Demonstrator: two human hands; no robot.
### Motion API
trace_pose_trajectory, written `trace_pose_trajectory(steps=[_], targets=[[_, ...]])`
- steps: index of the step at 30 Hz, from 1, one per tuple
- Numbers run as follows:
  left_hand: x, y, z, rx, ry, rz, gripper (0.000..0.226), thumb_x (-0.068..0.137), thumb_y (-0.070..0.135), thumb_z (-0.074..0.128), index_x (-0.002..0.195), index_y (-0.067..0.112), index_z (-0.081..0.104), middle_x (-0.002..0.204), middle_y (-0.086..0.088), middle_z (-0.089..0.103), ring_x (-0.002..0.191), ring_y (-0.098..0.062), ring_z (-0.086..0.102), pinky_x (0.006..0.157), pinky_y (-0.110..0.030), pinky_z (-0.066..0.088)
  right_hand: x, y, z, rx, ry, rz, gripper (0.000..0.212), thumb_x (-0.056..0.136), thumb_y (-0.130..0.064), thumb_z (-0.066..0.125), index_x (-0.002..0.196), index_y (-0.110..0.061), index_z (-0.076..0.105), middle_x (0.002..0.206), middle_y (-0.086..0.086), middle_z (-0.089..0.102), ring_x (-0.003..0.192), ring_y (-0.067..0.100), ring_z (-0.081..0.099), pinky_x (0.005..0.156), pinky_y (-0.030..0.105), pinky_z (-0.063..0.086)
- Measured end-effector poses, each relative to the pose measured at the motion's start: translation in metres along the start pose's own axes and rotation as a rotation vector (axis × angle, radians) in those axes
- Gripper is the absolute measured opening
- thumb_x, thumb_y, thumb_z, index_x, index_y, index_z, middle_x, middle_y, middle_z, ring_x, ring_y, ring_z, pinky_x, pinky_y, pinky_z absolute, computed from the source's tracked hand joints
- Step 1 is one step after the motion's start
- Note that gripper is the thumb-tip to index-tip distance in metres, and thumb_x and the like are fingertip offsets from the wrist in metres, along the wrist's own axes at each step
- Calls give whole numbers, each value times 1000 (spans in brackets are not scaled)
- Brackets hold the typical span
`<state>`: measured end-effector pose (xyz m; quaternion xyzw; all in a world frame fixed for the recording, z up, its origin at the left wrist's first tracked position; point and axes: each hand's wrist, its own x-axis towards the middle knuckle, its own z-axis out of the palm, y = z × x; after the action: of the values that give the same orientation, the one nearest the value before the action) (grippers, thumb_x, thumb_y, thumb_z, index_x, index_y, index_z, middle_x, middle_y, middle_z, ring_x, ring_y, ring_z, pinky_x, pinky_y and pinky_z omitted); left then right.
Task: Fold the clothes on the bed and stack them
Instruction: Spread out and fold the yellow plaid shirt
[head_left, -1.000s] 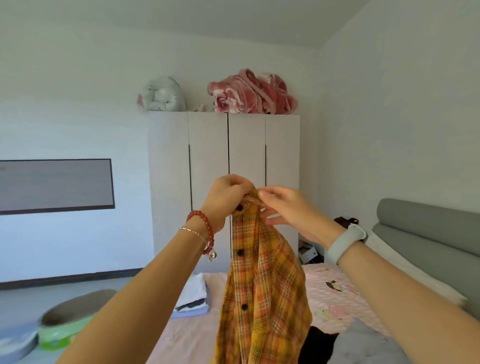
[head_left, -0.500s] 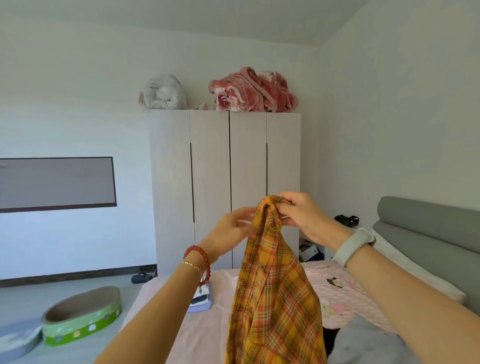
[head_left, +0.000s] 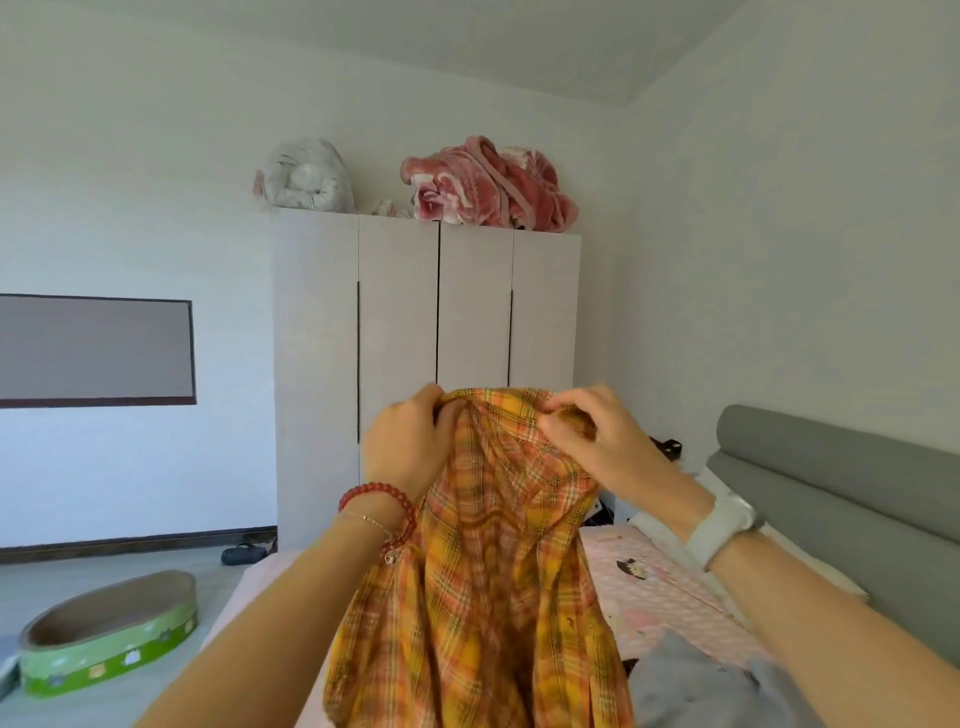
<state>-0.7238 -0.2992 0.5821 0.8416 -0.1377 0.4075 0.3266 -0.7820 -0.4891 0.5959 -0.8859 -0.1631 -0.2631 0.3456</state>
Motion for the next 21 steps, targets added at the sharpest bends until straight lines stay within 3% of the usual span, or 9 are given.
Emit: trace_pose_trajectory(steps=[2,4,8,14,16,18,21], targets=[[-4,3,-10,43,23,13,30,93,43,47,77,17,48,65,3,53,67,-24,56,56,-30,43,-5,6,-2,-332,-1,-95,29,93,-35,51,116,-18,53,112,-3,38,85,11,52,68,13,39],[-15,6,-20,109,-20,54,27,92,43,50,84,17,53,70,6,53,69,-19,53,60,-30,43,-9,6,-7,-437,161,-164,27,94,-29,49,112,-10,55,112,1,41,69,13,50,57,15,35],[-54,1,-27,214,-197,14,21,94,34,50,101,16,56,92,0,62,85,-23,58,68,-31,45,-22,3,-11,-471,343,-203,18,94,-18,50,102,-3,58,112,7,47,56,17,47,47,21,34],[-112,-26,-44,355,-309,-257,20,98,25,35,103,11,48,83,-8,62,79,-31,60,68,-36,50,-49,13,-27,-360,382,-21,18,97,-18,44,101,-4,55,108,7,50,64,24,50,49,26,31],[-117,-18,-50,253,-246,-313,17,97,20,35,101,7,47,76,-10,60,71,-30,57,63,-35,46,-59,19,-28,-383,349,4,21,98,-24,42,96,-7,54,82,1,53,58,20,46,47,26,27],[-116,-3,-61,0,-157,-407,16,95,14,41,104,6,51,68,-7,56,61,-22,52,57,-32,42,-70,19,-27,-393,335,45,24,98,-26,39,82,-11,48,58,-2,43,48,14,37,43,26,21],[-115,28,-90,-432,-17,-486,19,94,9,45,108,13,57,68,-9,60,56,-17,55,50,-25,50,-80,12,-32,-198,269,70,27,97,-20,41,69,-18,42,56,-2,43,49,12,38,46,26,26]])
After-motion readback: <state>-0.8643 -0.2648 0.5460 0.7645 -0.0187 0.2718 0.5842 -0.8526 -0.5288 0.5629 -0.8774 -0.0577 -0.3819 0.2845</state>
